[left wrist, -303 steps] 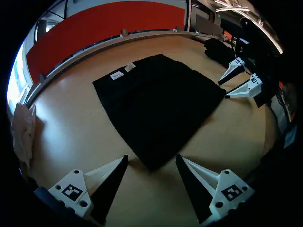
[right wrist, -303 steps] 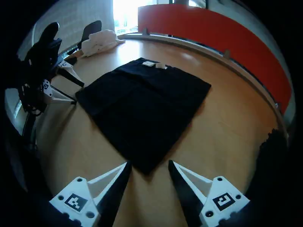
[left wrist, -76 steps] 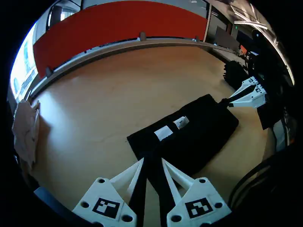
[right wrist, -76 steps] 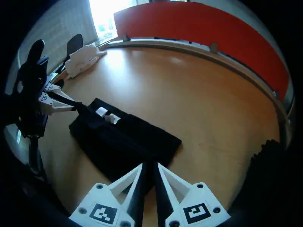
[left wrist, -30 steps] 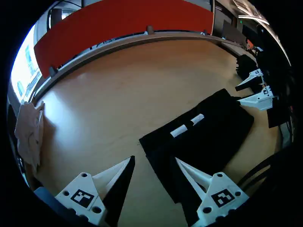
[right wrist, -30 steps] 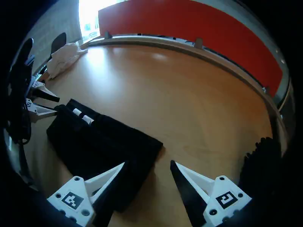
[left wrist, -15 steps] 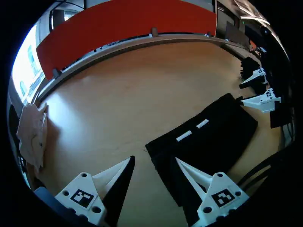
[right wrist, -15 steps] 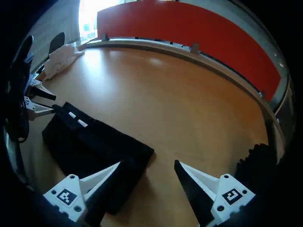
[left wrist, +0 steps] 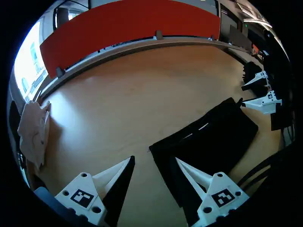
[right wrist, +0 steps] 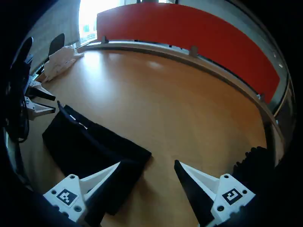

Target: Fold towel

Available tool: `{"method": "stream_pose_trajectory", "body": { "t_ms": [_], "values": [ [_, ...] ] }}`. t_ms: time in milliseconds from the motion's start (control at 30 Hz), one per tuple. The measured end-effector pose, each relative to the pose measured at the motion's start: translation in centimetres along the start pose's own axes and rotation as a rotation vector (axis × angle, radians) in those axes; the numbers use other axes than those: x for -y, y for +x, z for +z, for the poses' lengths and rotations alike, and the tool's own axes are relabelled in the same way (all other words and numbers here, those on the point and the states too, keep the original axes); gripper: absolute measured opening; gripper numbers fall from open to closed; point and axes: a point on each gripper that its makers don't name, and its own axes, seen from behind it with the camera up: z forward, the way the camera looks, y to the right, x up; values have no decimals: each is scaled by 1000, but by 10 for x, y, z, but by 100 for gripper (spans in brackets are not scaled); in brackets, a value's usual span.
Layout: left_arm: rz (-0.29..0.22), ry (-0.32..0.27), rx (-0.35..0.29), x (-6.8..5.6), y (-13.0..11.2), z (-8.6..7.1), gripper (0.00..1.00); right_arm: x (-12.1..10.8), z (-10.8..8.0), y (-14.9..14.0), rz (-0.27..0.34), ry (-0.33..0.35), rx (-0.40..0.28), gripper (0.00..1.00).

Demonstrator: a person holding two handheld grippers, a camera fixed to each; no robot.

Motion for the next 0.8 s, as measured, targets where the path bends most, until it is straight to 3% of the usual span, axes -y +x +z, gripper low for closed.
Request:
{"method": "stream_pose_trajectory", "body": {
  "t_ms": [467, 800],
  "values": [
    [-1, -2, 3, -4, -5, -5, 67, 5, -9, -5, 3, 10, -4, 100],
    [-33, -1, 3, -9, -16, -16, 67, 18, -23, -16, 6, 26, -9, 100]
  ]
}}
